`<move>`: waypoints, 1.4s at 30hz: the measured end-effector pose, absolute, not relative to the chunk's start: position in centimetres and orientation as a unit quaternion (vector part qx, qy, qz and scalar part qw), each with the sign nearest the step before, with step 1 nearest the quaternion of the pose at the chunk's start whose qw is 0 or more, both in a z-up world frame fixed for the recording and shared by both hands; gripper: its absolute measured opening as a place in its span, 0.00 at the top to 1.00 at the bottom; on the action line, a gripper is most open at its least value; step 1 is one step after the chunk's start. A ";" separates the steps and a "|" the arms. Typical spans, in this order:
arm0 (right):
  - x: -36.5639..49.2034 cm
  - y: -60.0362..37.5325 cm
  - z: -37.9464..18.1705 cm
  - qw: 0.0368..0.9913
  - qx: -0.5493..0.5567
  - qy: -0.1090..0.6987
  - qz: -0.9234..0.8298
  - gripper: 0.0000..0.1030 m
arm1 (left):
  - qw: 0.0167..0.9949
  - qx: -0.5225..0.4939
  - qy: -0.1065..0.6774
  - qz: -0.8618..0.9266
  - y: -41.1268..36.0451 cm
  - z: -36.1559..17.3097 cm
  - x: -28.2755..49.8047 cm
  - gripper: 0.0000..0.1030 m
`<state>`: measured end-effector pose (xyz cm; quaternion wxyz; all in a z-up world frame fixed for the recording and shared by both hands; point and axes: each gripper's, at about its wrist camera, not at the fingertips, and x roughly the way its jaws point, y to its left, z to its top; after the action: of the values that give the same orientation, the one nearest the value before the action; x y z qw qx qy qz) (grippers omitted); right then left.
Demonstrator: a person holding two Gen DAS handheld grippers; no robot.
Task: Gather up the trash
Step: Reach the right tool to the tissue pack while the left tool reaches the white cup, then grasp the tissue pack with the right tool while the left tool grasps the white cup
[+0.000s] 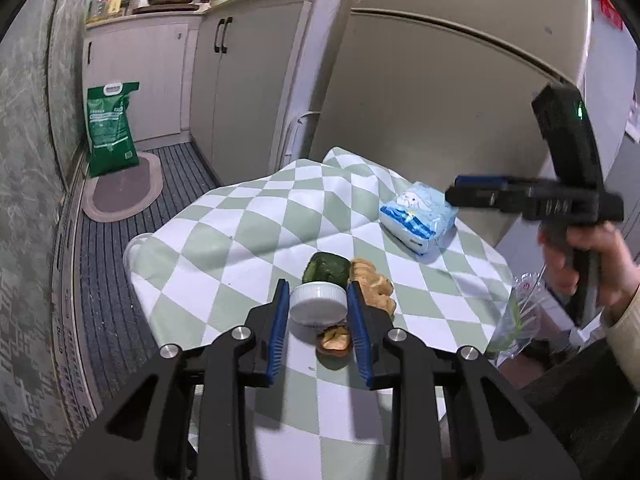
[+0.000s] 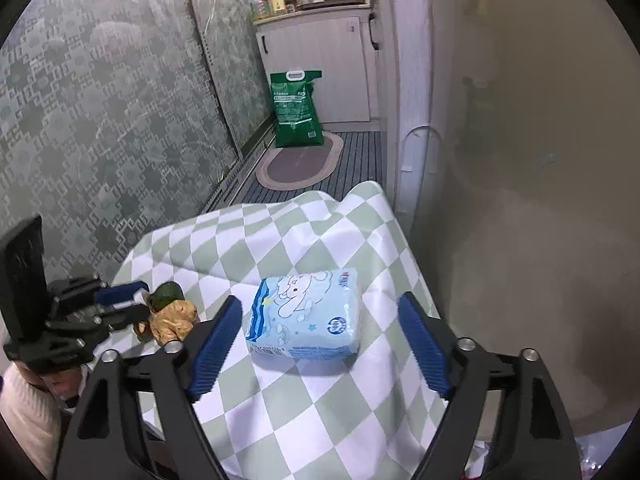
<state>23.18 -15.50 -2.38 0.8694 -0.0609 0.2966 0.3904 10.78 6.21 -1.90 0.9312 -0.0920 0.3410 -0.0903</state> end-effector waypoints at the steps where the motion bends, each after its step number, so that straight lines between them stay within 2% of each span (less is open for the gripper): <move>1: 23.1 -15.2 -2.6 0.869 -0.069 0.297 0.389 0.17 | 0.933 -0.092 0.338 -0.087 6.3 -1.8 10.7 0.70; 4: 22.5 -13.9 -3.4 0.872 -0.110 0.289 0.380 0.14 | 0.939 -0.103 0.319 -0.081 6.7 -1.2 10.0 0.70; 12: 21.6 -11.2 -4.6 0.881 -0.180 0.267 0.348 0.14 | 0.956 -0.118 0.265 -0.041 6.6 0.7 7.5 0.70; 21: 22.3 -10.3 -5.5 0.884 -0.193 0.264 0.334 0.14 | 0.979 -0.103 0.176 0.020 6.9 3.3 4.4 0.69; 24: 22.2 -10.3 -5.6 0.887 -0.196 0.258 0.329 0.25 | 0.981 -0.098 0.166 0.035 7.0 3.5 3.7 0.69; 30: 22.3 -10.4 -5.5 0.888 -0.188 0.259 0.329 0.31 | 0.980 -0.087 0.158 0.082 7.5 3.6 2.9 0.69; 42: 20.4 -10.3 -2.3 0.886 -0.148 0.246 0.364 0.33 | 0.967 -0.073 0.161 0.184 8.9 3.0 0.9 0.69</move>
<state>20.40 -10.29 -2.34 0.8861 -0.1480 0.2461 0.3637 0.91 8.91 3.02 0.9669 -0.0726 0.1608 0.1845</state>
